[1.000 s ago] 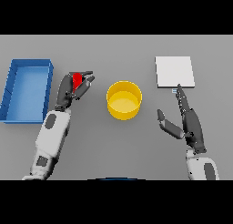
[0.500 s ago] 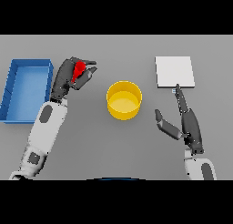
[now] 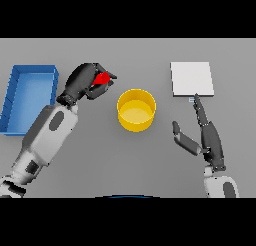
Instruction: Pick up the red beaker and tilt it to pour out 1 green nut into yellow bowl. Pick up the yellow bowl and place it on the metallic measuring scale.
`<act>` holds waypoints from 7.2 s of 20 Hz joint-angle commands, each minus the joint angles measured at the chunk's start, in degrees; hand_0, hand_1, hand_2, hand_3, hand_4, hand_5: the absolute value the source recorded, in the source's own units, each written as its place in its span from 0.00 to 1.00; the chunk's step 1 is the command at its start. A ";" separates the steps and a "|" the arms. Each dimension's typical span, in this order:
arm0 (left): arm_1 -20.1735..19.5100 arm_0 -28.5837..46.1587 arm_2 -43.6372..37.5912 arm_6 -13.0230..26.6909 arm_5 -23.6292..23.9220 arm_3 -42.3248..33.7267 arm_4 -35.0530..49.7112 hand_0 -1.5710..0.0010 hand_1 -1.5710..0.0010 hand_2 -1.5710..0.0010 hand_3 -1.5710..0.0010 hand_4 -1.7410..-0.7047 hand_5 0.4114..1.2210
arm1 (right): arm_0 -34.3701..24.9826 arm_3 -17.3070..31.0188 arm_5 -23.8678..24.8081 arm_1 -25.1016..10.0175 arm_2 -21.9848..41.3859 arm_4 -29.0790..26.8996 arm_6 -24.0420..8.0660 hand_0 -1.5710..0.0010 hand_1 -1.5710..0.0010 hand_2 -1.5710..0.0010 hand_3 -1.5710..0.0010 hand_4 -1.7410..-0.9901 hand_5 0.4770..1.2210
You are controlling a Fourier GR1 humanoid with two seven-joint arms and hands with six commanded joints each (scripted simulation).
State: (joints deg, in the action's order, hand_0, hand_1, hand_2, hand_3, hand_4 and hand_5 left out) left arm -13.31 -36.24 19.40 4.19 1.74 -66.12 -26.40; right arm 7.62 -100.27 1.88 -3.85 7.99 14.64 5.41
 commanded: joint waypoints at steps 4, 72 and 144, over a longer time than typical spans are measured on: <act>-3.23 -6.43 8.94 0.23 -1.90 3.89 -10.09 0.00 0.00 0.00 0.00 0.00 0.91 | -0.50 0.07 -0.55 0.03 -0.04 -0.60 -0.26 1.00 1.00 1.00 1.00 0.63 0.33; -26.38 -34.10 10.26 13.43 8.32 48.72 31.94 0.00 0.00 0.00 0.05 0.00 1.00 | -3.25 3.99 -1.04 0.75 -0.12 -2.03 4.27 1.00 1.00 1.00 1.00 0.75 0.28; -39.58 4.04 16.96 15.35 16.33 -0.70 54.31 1.00 1.00 1.00 1.00 0.99 0.34 | -47.37 34.02 -30.87 -15.22 33.13 37.74 4.11 1.00 1.00 1.00 0.99 0.56 0.42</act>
State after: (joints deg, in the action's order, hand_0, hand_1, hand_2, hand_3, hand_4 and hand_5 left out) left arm -52.87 -32.21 36.36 19.55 18.06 -66.83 27.91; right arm -39.74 -66.24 -28.98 -19.05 41.13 52.39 9.44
